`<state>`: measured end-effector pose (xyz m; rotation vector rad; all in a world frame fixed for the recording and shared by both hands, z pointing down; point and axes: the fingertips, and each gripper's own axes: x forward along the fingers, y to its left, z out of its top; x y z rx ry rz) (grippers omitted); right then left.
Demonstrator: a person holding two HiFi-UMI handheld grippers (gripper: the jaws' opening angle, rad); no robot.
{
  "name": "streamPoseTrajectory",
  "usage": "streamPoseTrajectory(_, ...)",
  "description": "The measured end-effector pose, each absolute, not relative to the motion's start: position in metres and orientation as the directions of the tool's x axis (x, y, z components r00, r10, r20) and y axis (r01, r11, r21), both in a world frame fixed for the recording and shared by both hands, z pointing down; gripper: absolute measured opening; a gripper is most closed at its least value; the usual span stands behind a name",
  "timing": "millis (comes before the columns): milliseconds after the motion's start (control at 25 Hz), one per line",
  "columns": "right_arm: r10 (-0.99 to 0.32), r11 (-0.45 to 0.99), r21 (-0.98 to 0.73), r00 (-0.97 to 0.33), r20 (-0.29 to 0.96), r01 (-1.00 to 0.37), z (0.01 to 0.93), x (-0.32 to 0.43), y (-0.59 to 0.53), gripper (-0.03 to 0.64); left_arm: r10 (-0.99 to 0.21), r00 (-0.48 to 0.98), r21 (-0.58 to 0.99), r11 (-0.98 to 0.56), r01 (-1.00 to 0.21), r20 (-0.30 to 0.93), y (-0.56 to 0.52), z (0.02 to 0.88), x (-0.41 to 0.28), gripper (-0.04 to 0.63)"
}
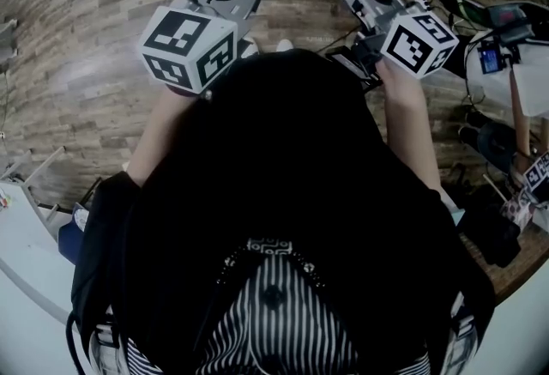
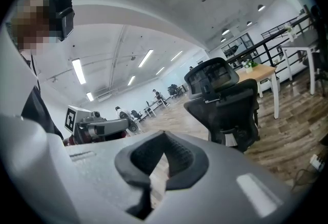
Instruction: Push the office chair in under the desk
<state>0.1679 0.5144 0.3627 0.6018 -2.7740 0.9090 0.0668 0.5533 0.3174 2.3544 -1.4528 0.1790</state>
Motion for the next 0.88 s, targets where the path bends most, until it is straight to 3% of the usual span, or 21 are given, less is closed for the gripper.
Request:
streamPoseTrajectory(200, -0.315, 0.792, -0.438, -0.900, 0.303, -0.424, 0.368, 0.176, 0.509, 0.000, -0.841, 0.463, 0.249, -0.402, -0.881, 0.280, 0.548, 0.315, 0.084, 0.000)
streamPoseTrajectory(440, -0.298, 0.786, -0.471, -0.913, 0.278, -0.401, 0.363, 0.212, 0.491, 0.000, -0.822, 0.504, 0.260, -0.442, -0.858, 0.267, 0.534, 0.310, 0.135, 0.000)
streamPoseTrajectory(680, -0.299, 0.766, -0.493, -0.908, 0.292, -0.411, 0.382, 0.168, 0.513, 0.000, -0.837, 0.483, 0.325, -0.396, -0.859, 0.256, 0.549, 0.325, 0.071, 0.000)
streamPoseTrajectory(880, -0.303, 0.760, -0.507, -0.911, 0.279, -0.408, 0.372, 0.194, 0.477, 0.000, -0.855, 0.455, 0.350, -0.359, -0.865, 0.248, 0.502, 0.317, 0.087, 0.000)
